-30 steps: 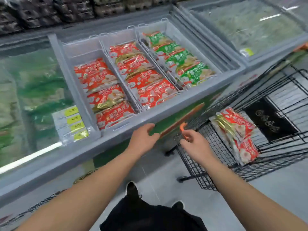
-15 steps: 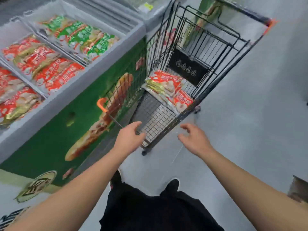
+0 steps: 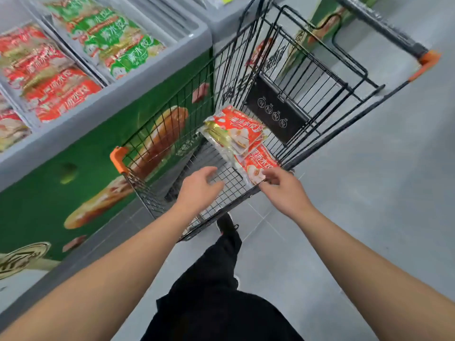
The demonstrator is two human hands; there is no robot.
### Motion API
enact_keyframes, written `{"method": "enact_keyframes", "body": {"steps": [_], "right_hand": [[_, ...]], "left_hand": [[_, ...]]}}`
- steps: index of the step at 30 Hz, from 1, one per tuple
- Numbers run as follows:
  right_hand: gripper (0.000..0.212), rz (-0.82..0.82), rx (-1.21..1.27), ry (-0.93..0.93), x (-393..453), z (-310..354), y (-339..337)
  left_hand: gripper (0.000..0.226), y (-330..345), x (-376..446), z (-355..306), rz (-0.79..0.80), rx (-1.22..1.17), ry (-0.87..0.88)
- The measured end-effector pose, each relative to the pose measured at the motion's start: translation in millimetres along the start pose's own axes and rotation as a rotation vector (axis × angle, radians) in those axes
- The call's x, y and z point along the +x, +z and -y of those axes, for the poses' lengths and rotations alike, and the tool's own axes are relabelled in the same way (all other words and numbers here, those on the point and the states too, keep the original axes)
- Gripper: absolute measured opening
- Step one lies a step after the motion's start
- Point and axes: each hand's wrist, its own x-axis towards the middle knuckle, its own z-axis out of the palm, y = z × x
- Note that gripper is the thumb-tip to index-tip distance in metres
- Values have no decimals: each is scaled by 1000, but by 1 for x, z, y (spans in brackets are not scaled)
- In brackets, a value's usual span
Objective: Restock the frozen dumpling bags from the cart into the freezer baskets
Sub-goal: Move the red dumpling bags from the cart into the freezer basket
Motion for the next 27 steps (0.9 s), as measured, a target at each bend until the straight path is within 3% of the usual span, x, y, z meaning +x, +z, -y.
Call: {"method": "enact_keyframes", "body": {"steps": [7,16,24,27], "right_hand": [[31,83,-11,78,110,16,-22],[37,264,-36,233,224,9,4],[25,338,7,372,318,-33,35],[9,341,24,431,355,-47,53]], "left_hand": [[51,7,95,-16,17,-218,-158],[47,40,180,-16,35,-348,-363],[46,83,270,-7,7,-484,-565],[46,101,308,-4,-45,-494,-636]]}}
